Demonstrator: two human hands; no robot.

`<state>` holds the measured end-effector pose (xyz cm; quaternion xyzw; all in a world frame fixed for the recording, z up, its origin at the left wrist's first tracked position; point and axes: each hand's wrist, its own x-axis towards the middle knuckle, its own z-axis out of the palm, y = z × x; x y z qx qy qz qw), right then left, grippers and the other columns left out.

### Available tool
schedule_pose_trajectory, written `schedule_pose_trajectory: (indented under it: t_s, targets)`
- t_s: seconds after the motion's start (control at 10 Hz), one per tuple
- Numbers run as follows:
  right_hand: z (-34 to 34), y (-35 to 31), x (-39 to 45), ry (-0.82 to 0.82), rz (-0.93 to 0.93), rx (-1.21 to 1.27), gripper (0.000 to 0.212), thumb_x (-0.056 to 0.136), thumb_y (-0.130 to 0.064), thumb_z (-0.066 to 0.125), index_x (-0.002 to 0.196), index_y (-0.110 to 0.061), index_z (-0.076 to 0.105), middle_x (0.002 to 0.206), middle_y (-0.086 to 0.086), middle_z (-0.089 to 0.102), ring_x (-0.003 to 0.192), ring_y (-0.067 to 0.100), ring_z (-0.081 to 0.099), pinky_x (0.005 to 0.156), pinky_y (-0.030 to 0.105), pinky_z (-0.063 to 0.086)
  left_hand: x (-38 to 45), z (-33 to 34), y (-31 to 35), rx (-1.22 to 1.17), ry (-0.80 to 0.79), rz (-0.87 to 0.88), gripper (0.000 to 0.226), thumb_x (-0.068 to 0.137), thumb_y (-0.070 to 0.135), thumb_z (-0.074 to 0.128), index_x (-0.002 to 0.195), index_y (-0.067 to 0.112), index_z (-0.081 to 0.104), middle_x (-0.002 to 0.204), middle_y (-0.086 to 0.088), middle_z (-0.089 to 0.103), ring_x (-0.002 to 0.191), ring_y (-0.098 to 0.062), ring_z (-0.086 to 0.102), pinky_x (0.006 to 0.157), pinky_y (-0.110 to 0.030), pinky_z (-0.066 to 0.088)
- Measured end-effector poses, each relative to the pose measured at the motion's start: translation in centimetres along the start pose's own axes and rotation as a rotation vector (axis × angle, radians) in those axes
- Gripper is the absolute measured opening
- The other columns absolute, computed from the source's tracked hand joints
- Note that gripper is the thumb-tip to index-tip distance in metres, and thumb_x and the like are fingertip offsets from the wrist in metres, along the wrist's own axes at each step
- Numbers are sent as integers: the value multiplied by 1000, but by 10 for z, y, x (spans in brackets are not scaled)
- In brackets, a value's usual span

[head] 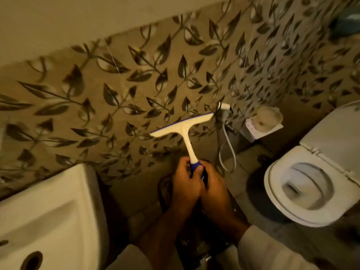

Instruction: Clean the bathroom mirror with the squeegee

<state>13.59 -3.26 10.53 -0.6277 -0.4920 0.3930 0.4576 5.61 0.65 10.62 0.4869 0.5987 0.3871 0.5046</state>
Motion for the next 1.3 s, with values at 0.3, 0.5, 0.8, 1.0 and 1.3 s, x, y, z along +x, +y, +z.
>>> schedule_pose_trajectory:
  t_s: [0.3, 0.5, 0.8, 1.0, 1.3]
  targets:
    - [30, 156, -7, -153, 240, -384, 32, 97, -3, 54, 127, -11, 61, 120, 5, 56, 107, 9, 52, 87, 1, 32, 13, 34, -144, 206, -29, -373, 17, 91, 24, 67, 108, 22, 67, 99, 6, 69, 95, -13, 66, 79, -22, 48]
    - [49, 212, 10, -244, 358, -477, 37, 98, -7, 52, 134, -10, 56, 134, 9, 53, 125, 20, 49, 105, 19, 32, 38, 46, -203, 219, -72, -465, 25, 91, 21, 66, 116, 16, 68, 107, -3, 72, 100, -20, 66, 84, -28, 50]
    - [55, 247, 15, -252, 384, -498, 35, 96, -9, 53, 131, -7, 55, 130, 12, 52, 116, 24, 53, 94, 22, 41, 53, 58, -243, 219, -118, -516, 24, 93, 17, 62, 116, 17, 70, 109, -3, 73, 104, -21, 66, 95, -37, 52]
    - [57, 264, 18, -286, 397, -465, 38, 102, -17, 47, 140, -13, 48, 134, 7, 47, 104, 6, 46, 93, 14, 37, 56, 58, -247, 198, -124, -523, 32, 92, 14, 64, 125, 15, 66, 116, -6, 71, 112, -24, 64, 100, -42, 50]
    - [53, 166, 46, -197, 171, -456, 43, 103, -30, 45, 144, -18, 45, 142, 3, 43, 131, 21, 45, 111, 39, 40, 58, 2, -154, 339, 138, -290, 37, 98, 27, 54, 135, 20, 54, 130, -4, 62, 119, -22, 58, 97, -31, 44]
